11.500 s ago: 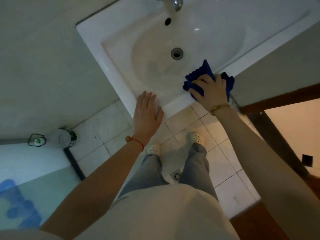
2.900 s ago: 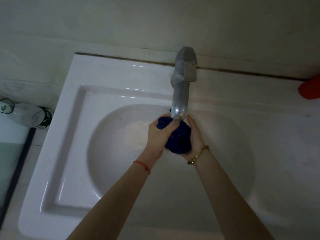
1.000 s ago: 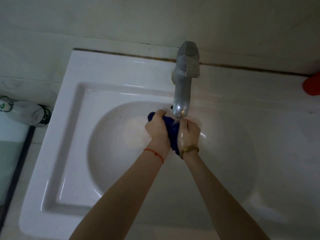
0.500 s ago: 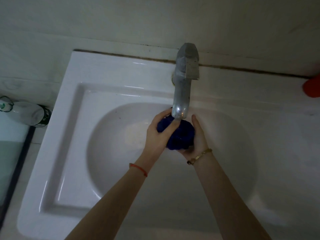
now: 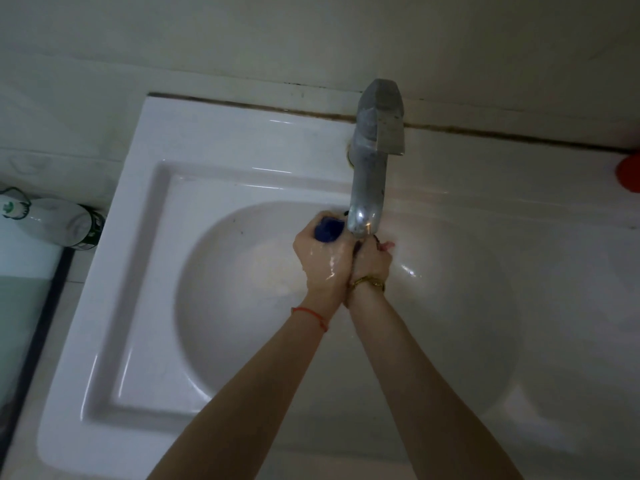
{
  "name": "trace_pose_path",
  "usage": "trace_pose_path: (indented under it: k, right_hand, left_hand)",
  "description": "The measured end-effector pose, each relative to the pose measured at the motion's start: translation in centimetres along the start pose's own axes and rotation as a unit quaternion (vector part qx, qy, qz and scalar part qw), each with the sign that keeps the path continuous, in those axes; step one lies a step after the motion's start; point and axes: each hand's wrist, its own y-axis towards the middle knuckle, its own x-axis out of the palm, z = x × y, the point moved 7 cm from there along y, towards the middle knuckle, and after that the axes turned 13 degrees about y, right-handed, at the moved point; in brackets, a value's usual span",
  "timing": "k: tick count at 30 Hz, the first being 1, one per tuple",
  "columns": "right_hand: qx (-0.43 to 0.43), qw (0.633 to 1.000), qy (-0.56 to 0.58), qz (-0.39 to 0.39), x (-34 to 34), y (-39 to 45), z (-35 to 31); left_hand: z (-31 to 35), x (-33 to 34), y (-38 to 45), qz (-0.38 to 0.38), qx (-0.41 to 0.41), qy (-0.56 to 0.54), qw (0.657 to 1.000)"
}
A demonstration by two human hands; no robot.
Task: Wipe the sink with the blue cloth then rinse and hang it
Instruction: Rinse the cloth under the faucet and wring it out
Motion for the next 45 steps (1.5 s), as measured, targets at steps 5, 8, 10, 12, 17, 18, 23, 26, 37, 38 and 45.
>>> trace_pose_path:
  k: [5,8,10,12,17,18,23,26,37,38,45]
  right_hand:
    - [-0.088,0.996,-0.006,-0.028,-0.1,-0.1,-1.3]
    - [-0.173,0.981,-0.069,-0.056,-0.8,-0.1,-1.9]
    - [-0.226,0.961,-0.142,-0.067,-1.4,-0.3,-2.3]
    - [-0.233,0.954,-0.178,-0.067,-2.2,-0.9,-2.7]
    - [-0.050,0.986,-0.008,-0.159,-2.4,-0.5,-1.1]
    - [0.026,0.983,0.056,-0.174,-2.2,-0.4,-0.3]
    - [0.217,0.951,0.106,-0.193,-0.8,0.3,1.6]
    - [0.200,0.967,0.080,-0.140,-0.4,1.0,1.8]
    - [-0.006,0.999,-0.031,-0.014,-0.4,0.6,0.2]
    - [-0.021,0.999,-0.030,-0.014,-0.4,0.7,0.2]
    - [-0.189,0.973,-0.101,-0.081,-0.8,0.0,-1.9]
  left_hand:
    - [-1.4,-0.4,0.5,0.062,-0.154,-0.034,0.985]
    - [-3.7,0.2,0.0,0.032,-0.323,-0.087,0.942]
    - [-4.8,0.8,-0.8,-0.032,-0.391,-0.122,0.912]
    - [-5.3,1.3,-1.5,-0.107,-0.407,-0.162,0.893]
    - [-4.5,0.8,-1.8,-0.103,-0.330,-0.179,0.921]
    - [-4.3,0.6,-1.5,-0.107,-0.290,-0.166,0.936]
    - [-2.9,-0.5,-1.5,-0.129,-0.090,0.050,0.986]
    - [-1.7,0.0,-1.8,-0.116,-0.040,0.050,0.991]
    - [-2.2,-0.2,-0.1,0.002,-0.096,-0.013,0.995]
    - [-2.6,-0.3,0.1,0.019,-0.115,-0.019,0.993]
    - [-5.1,-0.1,-0.7,0.030,-0.380,-0.128,0.915]
